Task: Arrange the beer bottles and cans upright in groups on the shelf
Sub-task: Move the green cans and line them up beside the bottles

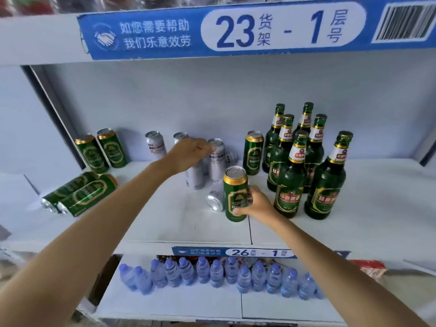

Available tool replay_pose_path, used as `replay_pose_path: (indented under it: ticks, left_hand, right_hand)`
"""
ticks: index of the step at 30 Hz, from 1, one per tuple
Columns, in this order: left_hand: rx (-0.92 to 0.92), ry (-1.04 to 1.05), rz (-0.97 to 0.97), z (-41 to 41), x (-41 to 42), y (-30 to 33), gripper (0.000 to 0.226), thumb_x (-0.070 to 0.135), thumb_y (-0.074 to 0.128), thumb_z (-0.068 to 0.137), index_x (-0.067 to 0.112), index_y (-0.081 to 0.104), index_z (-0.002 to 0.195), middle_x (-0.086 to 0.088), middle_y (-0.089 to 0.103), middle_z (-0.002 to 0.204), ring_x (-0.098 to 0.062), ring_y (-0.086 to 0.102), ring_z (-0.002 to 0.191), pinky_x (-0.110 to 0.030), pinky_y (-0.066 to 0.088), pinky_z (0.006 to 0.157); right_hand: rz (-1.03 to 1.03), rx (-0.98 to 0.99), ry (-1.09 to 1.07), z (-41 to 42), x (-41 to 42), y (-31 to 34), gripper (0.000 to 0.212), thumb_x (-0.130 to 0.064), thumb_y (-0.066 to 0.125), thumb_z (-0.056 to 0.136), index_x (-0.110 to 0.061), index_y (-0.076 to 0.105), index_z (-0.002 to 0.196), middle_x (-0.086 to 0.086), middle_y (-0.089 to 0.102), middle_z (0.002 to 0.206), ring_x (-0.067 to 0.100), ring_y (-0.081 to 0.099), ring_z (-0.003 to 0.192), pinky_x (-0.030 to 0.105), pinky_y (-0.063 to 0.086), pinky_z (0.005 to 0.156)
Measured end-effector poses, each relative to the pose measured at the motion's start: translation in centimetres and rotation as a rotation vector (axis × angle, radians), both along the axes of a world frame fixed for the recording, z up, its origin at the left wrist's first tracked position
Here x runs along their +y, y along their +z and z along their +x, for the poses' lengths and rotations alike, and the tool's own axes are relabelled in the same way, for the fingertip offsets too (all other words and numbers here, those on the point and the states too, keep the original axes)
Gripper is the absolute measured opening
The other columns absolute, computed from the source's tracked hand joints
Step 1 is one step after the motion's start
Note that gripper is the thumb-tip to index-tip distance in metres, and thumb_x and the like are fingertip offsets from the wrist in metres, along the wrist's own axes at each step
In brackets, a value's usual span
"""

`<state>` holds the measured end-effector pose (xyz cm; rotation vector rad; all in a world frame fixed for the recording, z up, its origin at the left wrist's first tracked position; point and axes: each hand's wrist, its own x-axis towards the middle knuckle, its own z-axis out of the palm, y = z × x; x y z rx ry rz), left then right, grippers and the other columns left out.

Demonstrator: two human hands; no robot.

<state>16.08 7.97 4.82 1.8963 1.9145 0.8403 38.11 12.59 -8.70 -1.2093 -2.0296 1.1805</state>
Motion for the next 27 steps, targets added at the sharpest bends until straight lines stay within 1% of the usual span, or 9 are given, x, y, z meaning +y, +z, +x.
replay_pose_path:
  ticks: [2,6,11,13,15,19,21,24,27]
  left_hand:
    - [-0.045,-0.029,0.006,1.1,1.7,0.0,0.027,0.041,0.055,0.094,0.017,0.067,0.090,0.002,0.066,0.084,-0.009,0.059,0.081,-0.014,0.041,0.065]
    - [-0.101,-0.052,0.007,3.2,6.7,0.2,0.040,0.043,0.056,0.093,0.013,0.066,0.117,-0.002,0.067,0.115,-0.017,0.061,0.106,-0.022,0.042,0.084]
    - [0.106,-0.029,-0.129,5.5,14.1,0.2,0.065,0.049,0.053,0.093,0.006,0.043,0.141,-0.012,0.049,0.143,-0.027,0.046,0.130,-0.032,0.037,0.104]
    - [0.166,-0.025,-0.170,6.1,16.6,-0.2,0.073,0.050,0.056,0.091,0.004,0.037,0.144,-0.015,0.044,0.146,-0.030,0.042,0.133,-0.036,0.036,0.106]
    - [0.187,-0.027,-0.190,6.5,18.7,-1.0,0.077,0.051,0.060,0.087,0.001,0.038,0.141,-0.018,0.046,0.143,-0.033,0.045,0.130,-0.038,0.037,0.102]
    - [0.119,-0.036,-0.267,6.8,21.8,-3.6,0.067,0.053,0.069,0.079,0.004,0.056,0.122,-0.016,0.062,0.124,-0.030,0.059,0.110,-0.035,0.044,0.088]
    - [0.080,-0.033,-0.272,7.1,22.7,-4.8,0.062,0.052,0.073,0.075,0.008,0.062,0.116,-0.012,0.067,0.117,-0.027,0.062,0.104,-0.034,0.048,0.088]
    - [0.015,0.034,-0.216,7.3,23.3,-6.0,0.064,0.053,0.076,0.070,0.010,0.058,0.114,-0.007,0.068,0.110,-0.025,0.063,0.099,-0.038,0.052,0.088]
    - [-0.043,0.059,-0.181,7.4,22.7,-6.1,0.066,0.052,0.078,0.068,0.011,0.057,0.115,-0.008,0.067,0.110,-0.025,0.063,0.100,-0.040,0.053,0.089]
  right_hand:
    - [0.022,0.008,-0.040,-0.1,-0.2,-0.5,0.063,-0.015,0.086,0.062,-0.017,0.052,0.114,0.003,0.052,0.113,0.021,0.058,0.107,0.035,0.049,0.096]
    - [0.059,0.046,-0.145,0.0,-0.9,-1.5,0.065,-0.021,0.088,0.058,-0.018,0.050,0.110,0.003,0.059,0.110,0.016,0.061,0.100,0.029,0.050,0.088]
    - [-0.008,0.126,-0.167,0.3,-1.5,-2.6,0.074,-0.017,0.087,0.061,-0.019,0.041,0.118,0.001,0.066,0.107,0.014,0.066,0.099,0.026,0.053,0.083]
    - [-0.012,0.139,-0.143,0.4,-1.6,-2.8,0.075,-0.016,0.086,0.063,-0.022,0.038,0.120,-0.003,0.064,0.109,0.009,0.064,0.099,0.018,0.050,0.082]
    - [-0.020,0.149,-0.118,0.6,-1.7,-3.0,0.077,-0.014,0.085,0.065,-0.023,0.037,0.124,-0.008,0.062,0.111,0.000,0.063,0.099,0.010,0.048,0.081]
    - [-0.032,0.177,-0.081,0.8,-1.7,-3.8,0.078,-0.010,0.084,0.065,-0.017,0.043,0.131,-0.015,0.061,0.115,-0.013,0.059,0.103,0.005,0.045,0.084]
    - [-0.040,0.185,-0.099,0.7,-1.7,-4.0,0.075,-0.011,0.083,0.064,-0.018,0.046,0.129,-0.016,0.062,0.113,-0.011,0.060,0.103,0.006,0.046,0.084]
    - [-0.039,0.187,-0.127,0.6,-1.7,-4.1,0.072,-0.020,0.084,0.061,-0.022,0.050,0.125,-0.012,0.067,0.110,-0.003,0.064,0.101,0.012,0.049,0.086]
    - [-0.040,0.194,-0.164,0.7,-2.0,-3.8,0.071,-0.026,0.084,0.057,-0.026,0.053,0.121,-0.011,0.070,0.106,0.000,0.066,0.098,0.014,0.051,0.085]
